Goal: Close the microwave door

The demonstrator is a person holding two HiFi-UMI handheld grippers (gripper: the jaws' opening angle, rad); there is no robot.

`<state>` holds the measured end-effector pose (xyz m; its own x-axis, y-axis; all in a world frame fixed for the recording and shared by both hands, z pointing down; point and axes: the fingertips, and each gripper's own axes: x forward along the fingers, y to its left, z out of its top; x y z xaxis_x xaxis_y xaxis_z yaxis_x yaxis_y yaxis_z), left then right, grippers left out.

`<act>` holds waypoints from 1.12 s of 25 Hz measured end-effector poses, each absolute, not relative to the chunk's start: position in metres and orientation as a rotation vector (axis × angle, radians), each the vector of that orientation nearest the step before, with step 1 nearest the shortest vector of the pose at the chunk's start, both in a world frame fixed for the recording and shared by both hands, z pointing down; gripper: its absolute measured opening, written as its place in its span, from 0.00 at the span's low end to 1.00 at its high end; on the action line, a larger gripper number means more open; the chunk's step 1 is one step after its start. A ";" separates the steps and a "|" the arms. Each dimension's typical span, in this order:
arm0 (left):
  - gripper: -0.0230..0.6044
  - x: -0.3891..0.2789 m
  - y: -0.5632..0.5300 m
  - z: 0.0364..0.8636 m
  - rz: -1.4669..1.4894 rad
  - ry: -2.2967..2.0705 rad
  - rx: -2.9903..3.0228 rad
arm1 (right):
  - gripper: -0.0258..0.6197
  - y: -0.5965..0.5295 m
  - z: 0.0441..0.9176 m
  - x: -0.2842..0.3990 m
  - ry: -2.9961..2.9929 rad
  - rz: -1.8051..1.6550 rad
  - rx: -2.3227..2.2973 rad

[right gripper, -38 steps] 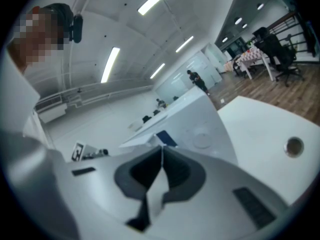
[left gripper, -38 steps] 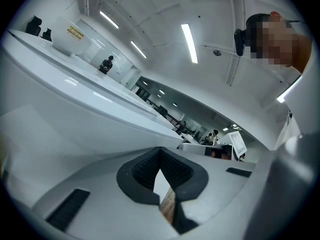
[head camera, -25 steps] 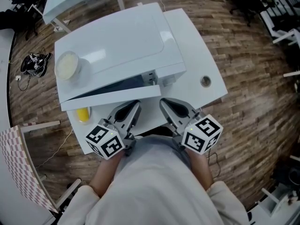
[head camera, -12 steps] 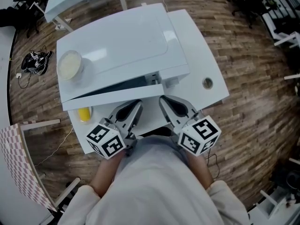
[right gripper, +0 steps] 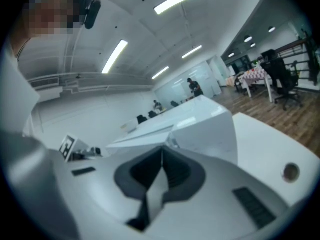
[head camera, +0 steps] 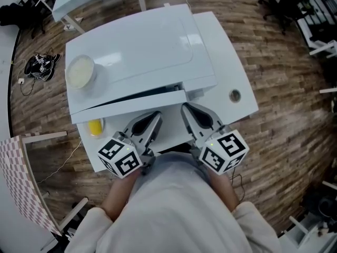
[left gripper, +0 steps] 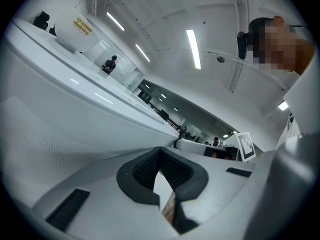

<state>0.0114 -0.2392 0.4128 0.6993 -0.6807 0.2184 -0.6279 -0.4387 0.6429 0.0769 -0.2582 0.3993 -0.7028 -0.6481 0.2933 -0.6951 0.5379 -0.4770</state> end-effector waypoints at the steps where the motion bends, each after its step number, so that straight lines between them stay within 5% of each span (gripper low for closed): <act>1: 0.06 0.011 -0.240 0.413 -0.097 -0.995 2.179 | 0.08 -0.260 0.399 0.077 -2.681 0.883 1.180; 28: 0.06 0.000 -0.239 0.415 -0.121 -1.032 2.140 | 0.08 -0.285 0.397 0.073 -2.664 0.853 1.288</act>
<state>0.0005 -0.2386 0.4150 0.6711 -0.7077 0.2209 -0.6374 -0.3987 0.6594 0.0735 -0.2853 0.3973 -0.6486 -0.7058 0.2848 -0.7400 0.4971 -0.4532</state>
